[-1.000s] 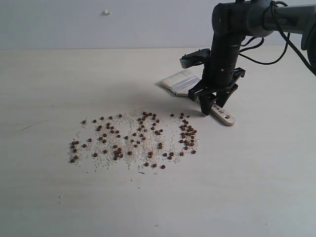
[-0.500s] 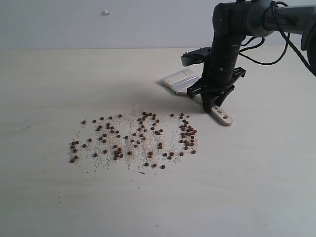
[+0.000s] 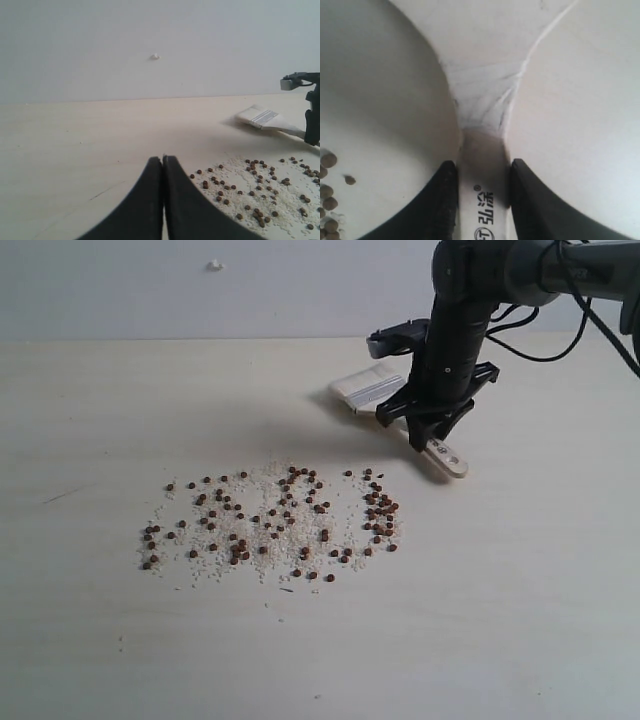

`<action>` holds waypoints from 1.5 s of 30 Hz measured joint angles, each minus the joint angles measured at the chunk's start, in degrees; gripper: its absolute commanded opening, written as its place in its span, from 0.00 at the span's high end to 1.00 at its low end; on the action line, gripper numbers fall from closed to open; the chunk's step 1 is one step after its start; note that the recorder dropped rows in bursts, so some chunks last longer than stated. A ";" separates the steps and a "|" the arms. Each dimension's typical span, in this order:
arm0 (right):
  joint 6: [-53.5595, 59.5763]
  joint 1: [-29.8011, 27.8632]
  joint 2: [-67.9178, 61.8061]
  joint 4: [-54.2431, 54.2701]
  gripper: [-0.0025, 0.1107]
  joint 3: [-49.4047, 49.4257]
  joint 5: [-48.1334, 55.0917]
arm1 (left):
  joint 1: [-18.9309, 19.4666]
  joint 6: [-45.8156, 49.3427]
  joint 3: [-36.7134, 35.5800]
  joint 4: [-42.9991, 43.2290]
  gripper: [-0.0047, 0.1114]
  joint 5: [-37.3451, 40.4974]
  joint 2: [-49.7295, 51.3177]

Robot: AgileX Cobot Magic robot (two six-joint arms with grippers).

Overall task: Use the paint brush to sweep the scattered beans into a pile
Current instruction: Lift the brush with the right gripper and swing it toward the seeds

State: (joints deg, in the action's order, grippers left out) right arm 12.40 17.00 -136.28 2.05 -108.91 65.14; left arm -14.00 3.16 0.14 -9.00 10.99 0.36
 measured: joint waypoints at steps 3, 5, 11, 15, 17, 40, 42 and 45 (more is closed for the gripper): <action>-0.65 0.00 2.43 -0.18 0.98 0.00 0.00 | 0.00 0.00 0.00 0.00 0.95 0.00 0.00; -0.87 0.00 3.66 -0.18 0.98 0.00 0.83 | 0.00 0.00 0.00 0.00 0.95 0.00 0.00; -0.32 0.00 7.52 -0.18 0.98 0.27 4.56 | 0.00 0.00 0.00 0.00 0.95 0.00 0.00; 3.47 0.40 16.18 5.07 0.98 7.72 4.68 | 0.00 0.24 0.00 0.00 0.95 0.00 0.00; 4.33 0.79 19.87 6.24 0.98 12.34 4.78 | 0.00 0.68 0.00 0.10 0.95 0.00 0.00; 12.04 0.93 49.71 15.99 0.98 40.60 4.44 | 0.00 -12.42 -0.15 3.44 0.52 -32.30 0.00; 12.04 0.93 49.71 15.99 0.98 40.60 3.03 | 0.00 -18.03 -0.15 12.95 0.42 -36.65 1.10; 12.04 0.93 49.71 17.65 0.98 39.42 2.63 | 0.00 -23.10 -0.15 28.98 0.37 -49.89 10.86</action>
State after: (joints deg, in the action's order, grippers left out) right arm 24.44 17.92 -86.56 19.70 -69.49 67.77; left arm -14.00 -19.94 -0.01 19.98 -38.90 11.21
